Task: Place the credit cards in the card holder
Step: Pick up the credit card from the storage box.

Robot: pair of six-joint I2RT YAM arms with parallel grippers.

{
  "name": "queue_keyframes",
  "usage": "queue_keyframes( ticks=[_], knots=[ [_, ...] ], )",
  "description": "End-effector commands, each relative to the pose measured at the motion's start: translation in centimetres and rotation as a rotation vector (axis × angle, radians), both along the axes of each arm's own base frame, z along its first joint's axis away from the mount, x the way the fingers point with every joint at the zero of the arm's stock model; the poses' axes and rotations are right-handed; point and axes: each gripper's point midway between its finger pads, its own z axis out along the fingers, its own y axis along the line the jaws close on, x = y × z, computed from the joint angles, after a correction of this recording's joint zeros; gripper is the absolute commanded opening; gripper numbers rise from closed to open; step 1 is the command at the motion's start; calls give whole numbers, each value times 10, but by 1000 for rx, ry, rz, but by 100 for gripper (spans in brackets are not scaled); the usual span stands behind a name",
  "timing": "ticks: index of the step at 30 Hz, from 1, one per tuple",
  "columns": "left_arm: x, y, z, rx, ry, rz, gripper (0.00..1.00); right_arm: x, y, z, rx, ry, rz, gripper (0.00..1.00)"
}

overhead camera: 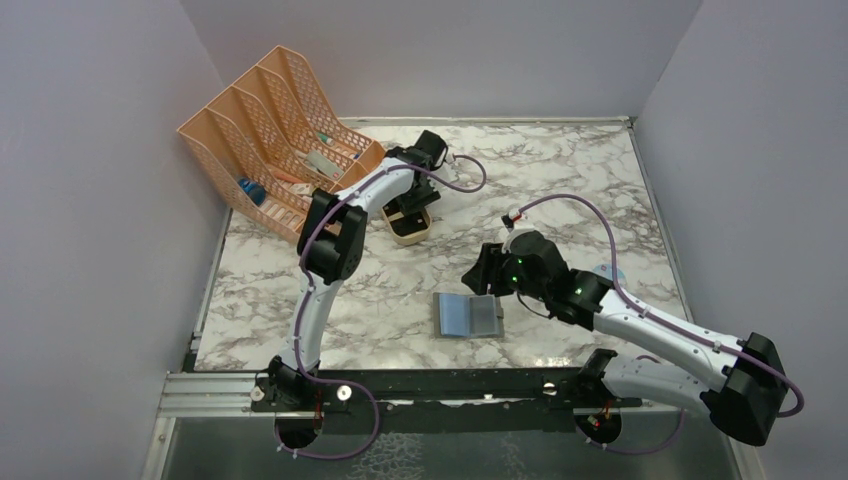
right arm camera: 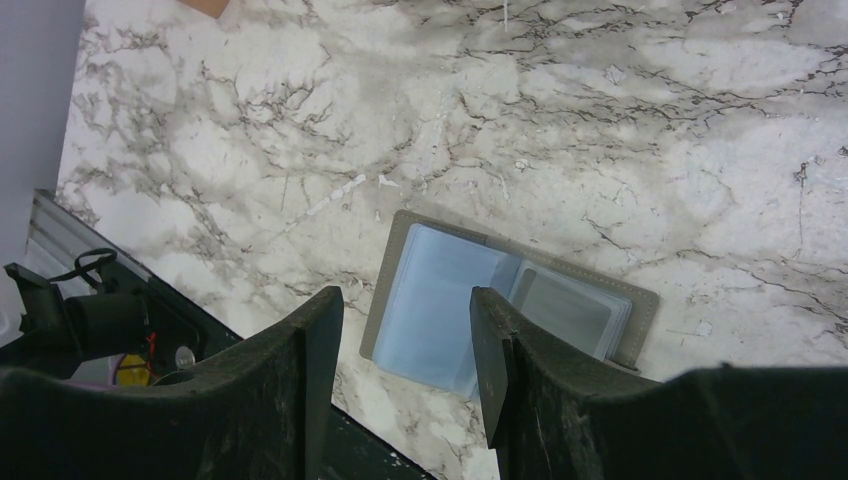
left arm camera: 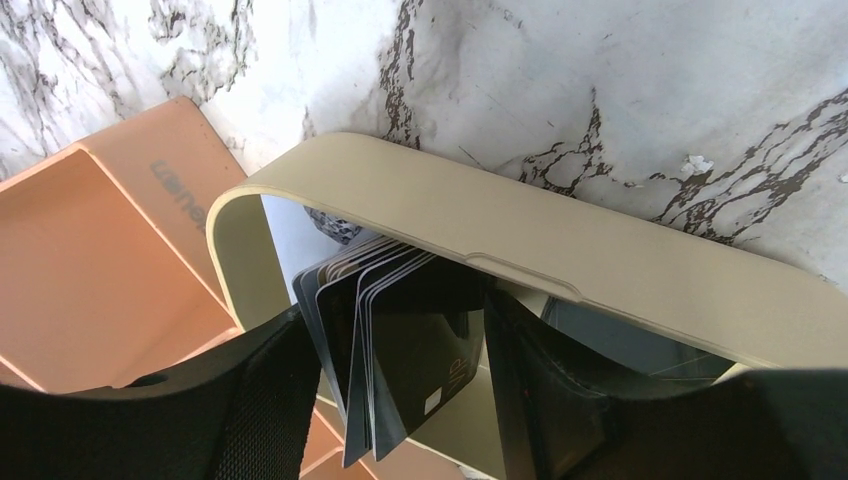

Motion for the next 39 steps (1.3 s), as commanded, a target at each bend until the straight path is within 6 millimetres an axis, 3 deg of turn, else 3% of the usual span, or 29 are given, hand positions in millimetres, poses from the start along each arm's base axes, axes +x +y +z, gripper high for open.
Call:
queue_keyframes(
  ticks=[1,8,12,17,23,27,32,34,35,36,39],
  knots=[
    [10,6,16,70,-65,4,61,7,3,13,16,-40,-11,50],
    [10,0,24,74,-88,-4,61,6,3,11,18,-35,-10,50],
    [9,0,22,74,-83,-6,45,6,1,11,18,-37,-14,50],
    [9,1,21,78,-82,-4,36,5,1,10,16,-34,-15,50],
    [9,0,28,91,-100,-4,35,6,2,10,18,-35,-13,50],
    [8,-1,36,93,-112,-3,19,5,3,9,19,-30,-10,50],
    [-2,-10,51,60,-95,15,6,4,4,8,22,-24,-2,50],
    [-9,-16,56,28,-73,26,9,2,5,8,27,-21,6,50],
    [-13,-19,58,9,-54,27,17,2,5,8,30,-20,8,50],
    [-17,-23,58,-8,-35,29,33,2,6,8,34,-20,10,50],
    [-24,-27,57,-35,-6,39,37,0,7,9,44,-18,15,50]
  ],
)
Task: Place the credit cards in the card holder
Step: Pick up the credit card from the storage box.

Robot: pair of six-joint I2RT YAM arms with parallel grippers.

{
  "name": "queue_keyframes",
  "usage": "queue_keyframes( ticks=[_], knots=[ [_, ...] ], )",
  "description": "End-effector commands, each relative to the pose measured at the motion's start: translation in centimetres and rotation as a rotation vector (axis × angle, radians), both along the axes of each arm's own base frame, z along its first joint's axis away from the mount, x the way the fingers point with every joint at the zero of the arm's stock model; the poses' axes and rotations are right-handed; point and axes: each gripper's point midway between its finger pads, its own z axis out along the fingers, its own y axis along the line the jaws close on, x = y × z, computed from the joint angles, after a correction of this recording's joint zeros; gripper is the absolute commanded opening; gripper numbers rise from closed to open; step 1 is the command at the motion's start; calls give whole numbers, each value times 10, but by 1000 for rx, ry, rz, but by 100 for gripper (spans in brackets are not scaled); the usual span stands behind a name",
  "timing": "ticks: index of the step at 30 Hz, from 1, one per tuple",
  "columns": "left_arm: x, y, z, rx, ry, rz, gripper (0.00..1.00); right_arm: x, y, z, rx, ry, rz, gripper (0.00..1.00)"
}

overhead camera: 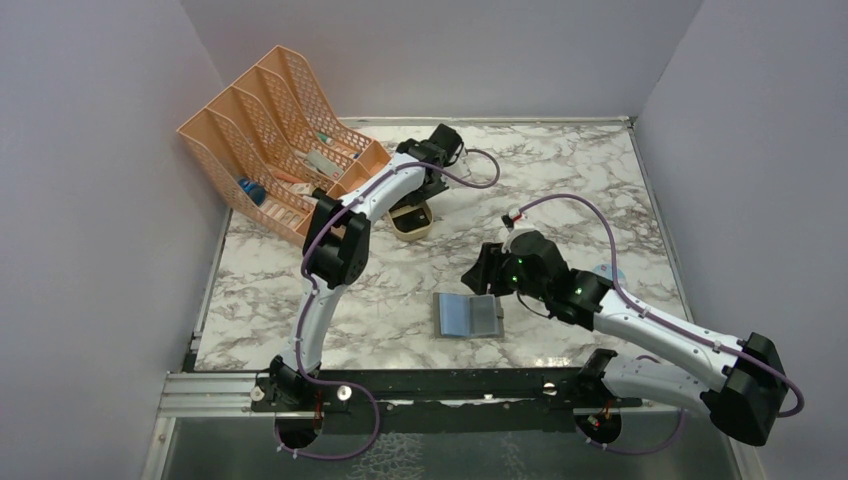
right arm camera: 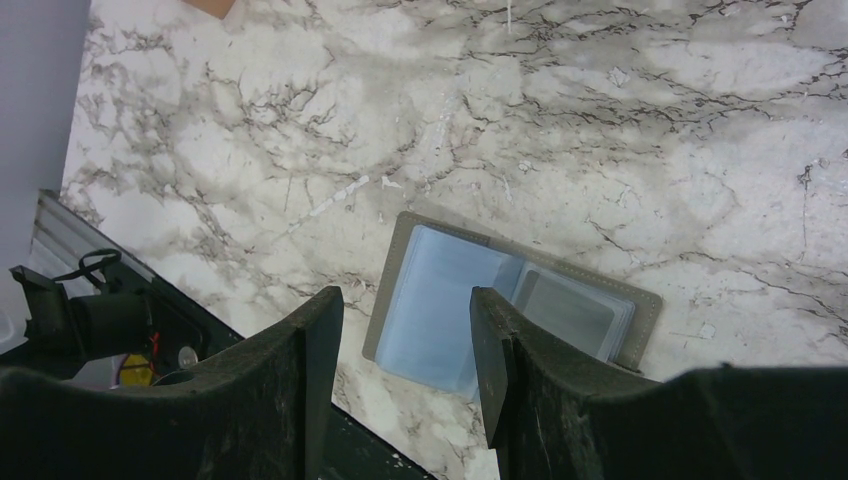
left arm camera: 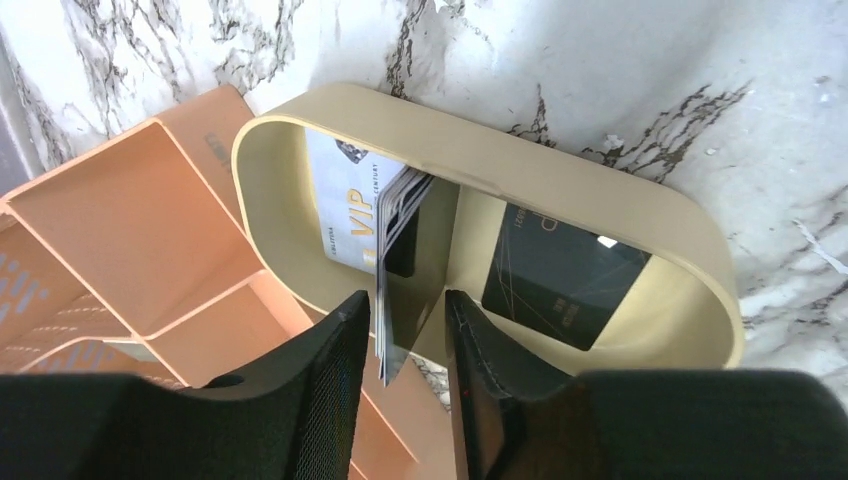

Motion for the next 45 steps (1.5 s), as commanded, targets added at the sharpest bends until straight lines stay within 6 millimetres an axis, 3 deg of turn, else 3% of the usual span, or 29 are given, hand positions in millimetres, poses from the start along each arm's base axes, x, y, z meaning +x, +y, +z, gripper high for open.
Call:
queue_keyframes(
  ticks=[1,2,3,11,12,14,17,23,31,39,45],
  knots=[
    [-13,-6,22,-63,20,26,33,-1,6,8,41,-16,16,50],
    [-11,-4,21,-45,13,29,8,-1,6,9,44,-17,18,50],
    [-10,-1,20,-23,5,36,0,-2,6,10,47,-19,18,50],
    [-12,-1,24,-20,3,20,1,-3,1,18,58,-44,11,50],
    [-11,-1,25,-14,-6,25,11,-3,0,17,58,-43,11,50],
    [-11,-2,29,-11,-22,35,16,-3,1,17,59,-41,12,50],
    [-12,-3,35,-25,-30,52,0,-4,2,17,59,-39,16,50],
    [-12,2,48,-20,-60,92,0,-3,3,18,63,-40,19,50],
    [-11,-4,81,-78,-122,138,0,-4,5,16,71,-32,23,50],
    [-27,-7,95,-183,-119,230,0,-6,5,15,81,-21,23,50],
    [-49,-24,110,-400,-68,298,0,-7,2,12,70,-11,10,50]
  ],
)
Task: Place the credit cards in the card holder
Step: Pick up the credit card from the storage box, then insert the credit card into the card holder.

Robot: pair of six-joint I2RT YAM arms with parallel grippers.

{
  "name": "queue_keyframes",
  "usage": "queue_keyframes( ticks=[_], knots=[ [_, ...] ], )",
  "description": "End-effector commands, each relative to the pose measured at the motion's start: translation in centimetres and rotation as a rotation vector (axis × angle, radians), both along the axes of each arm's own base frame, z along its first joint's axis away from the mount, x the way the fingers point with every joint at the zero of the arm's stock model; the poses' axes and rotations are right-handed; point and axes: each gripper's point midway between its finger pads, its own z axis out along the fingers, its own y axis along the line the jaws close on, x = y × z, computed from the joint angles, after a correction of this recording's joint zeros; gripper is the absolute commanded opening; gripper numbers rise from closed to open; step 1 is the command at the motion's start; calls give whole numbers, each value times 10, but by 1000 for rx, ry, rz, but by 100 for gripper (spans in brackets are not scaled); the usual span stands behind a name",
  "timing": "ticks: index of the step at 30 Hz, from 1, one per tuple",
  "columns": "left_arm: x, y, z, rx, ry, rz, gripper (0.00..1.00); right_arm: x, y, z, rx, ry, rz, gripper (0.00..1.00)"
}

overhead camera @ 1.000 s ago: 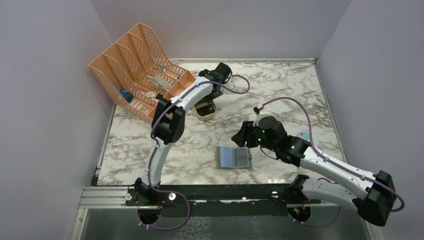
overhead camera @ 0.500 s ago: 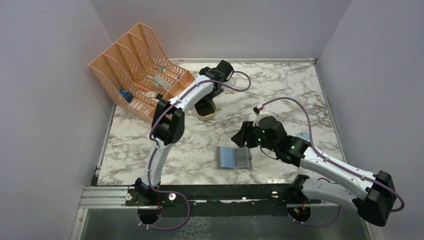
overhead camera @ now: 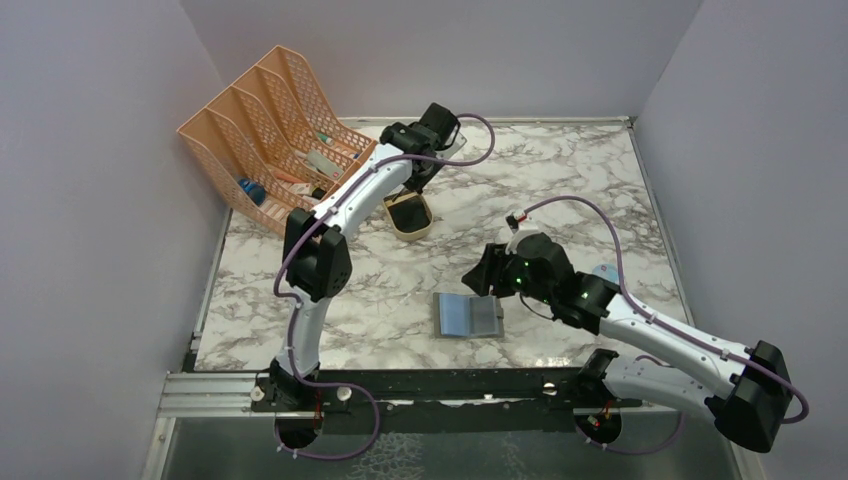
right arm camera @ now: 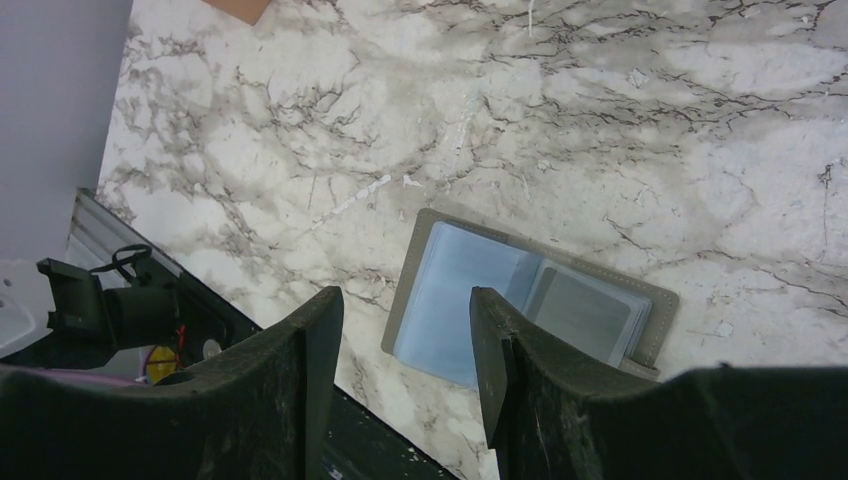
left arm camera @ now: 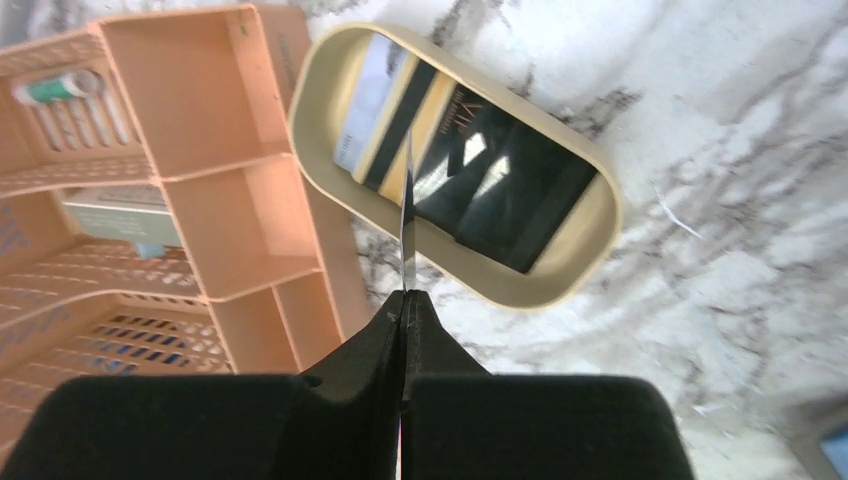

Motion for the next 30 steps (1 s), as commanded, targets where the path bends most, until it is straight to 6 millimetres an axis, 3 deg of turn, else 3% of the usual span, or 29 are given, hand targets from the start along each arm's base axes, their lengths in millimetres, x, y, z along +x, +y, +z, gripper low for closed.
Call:
queue_keyframes(
  ticks=[1,8,16,21,30],
  knots=[
    [-25,-17,28,-242,17,48,0,-2,-1,-1,11,1,-3,50],
    [-73,-36,38,-584,143,16,0,-9,-19,-28,-86,50,-25,46],
    [-136,-76,54,-1001,325,-46,0,-14,-43,-59,-226,109,-79,46],
    [-164,-86,40,-1157,434,-14,0,-13,-58,-73,-322,147,-130,46],
    [-208,-94,-1,-1291,625,163,0,-16,-64,-98,-383,195,-144,43]
  ],
)
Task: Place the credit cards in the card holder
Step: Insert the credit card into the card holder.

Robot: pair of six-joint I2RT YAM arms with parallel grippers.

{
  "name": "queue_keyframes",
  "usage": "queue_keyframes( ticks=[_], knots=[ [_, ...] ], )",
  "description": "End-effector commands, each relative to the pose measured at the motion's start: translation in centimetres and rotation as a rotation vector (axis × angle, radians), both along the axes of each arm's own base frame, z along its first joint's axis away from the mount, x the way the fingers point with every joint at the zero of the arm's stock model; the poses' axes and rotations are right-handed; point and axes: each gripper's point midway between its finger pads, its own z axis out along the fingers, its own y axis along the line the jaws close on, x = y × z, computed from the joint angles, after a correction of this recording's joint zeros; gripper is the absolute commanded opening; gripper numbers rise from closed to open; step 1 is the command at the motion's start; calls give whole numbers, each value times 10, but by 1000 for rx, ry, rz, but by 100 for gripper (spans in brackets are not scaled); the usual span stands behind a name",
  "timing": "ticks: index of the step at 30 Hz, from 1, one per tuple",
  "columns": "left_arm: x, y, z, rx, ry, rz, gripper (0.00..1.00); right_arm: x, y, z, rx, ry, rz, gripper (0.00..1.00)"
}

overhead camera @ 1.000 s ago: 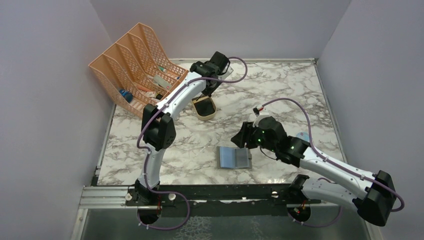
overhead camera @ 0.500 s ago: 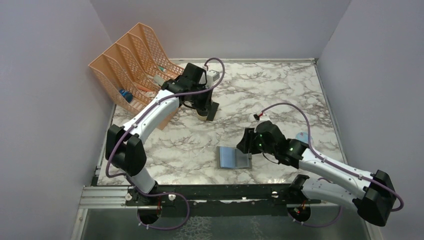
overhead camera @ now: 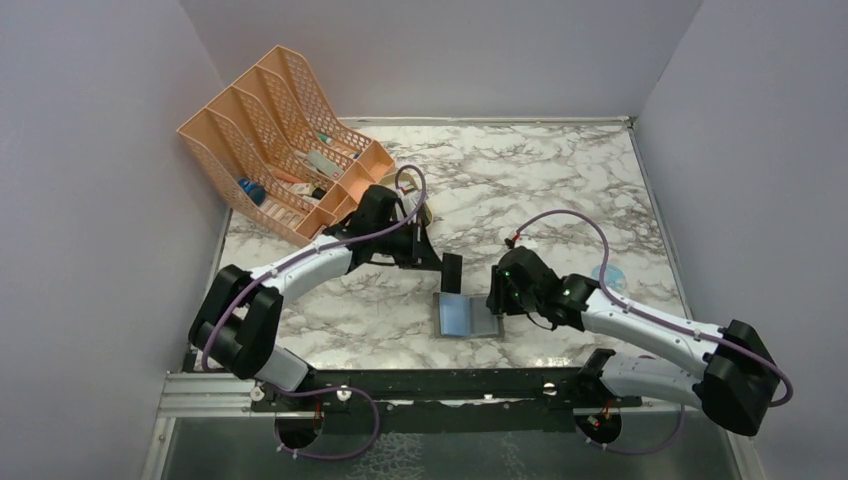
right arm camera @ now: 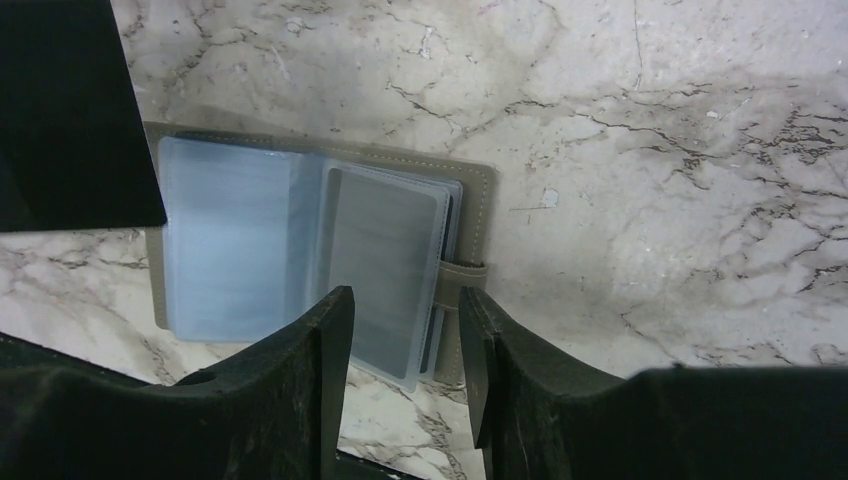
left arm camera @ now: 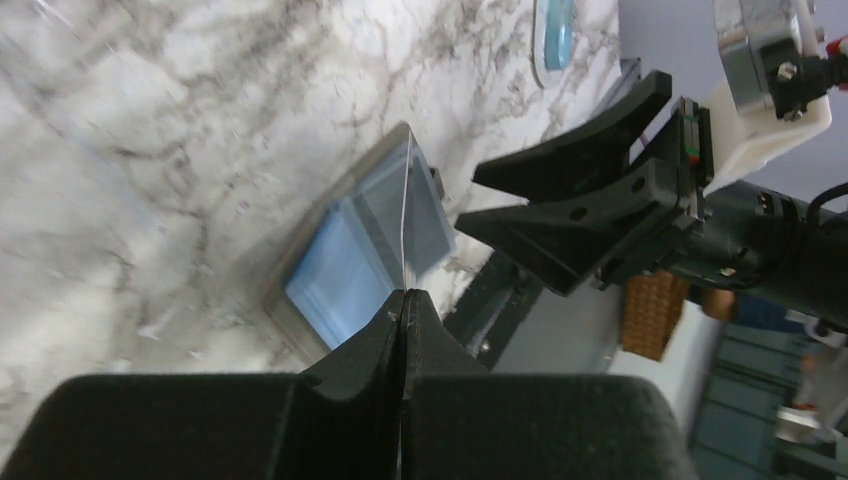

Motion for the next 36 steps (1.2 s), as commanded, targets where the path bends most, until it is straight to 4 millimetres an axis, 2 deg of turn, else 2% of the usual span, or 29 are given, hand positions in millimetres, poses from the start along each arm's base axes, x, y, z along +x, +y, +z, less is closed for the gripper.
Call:
queue_keyframes(
  ticks=[1,7,15,25,36],
  knots=[
    [-19,-22,18,-176,74,15,0,0,-4,-15,-34,22,-24,42],
    [-43,-29,-15,-178,190,8,0,-5,0,-24,-31,66,-14,36],
    [-64,-39,-39,-132,230,-74,0,-17,-5,-39,-35,113,-11,27],
    [-78,-25,-82,-1,260,-102,0,-20,-8,-43,-35,129,-33,24],
    [-81,-20,-94,35,266,-106,0,-20,-8,-44,-39,133,-37,24]
  ],
)
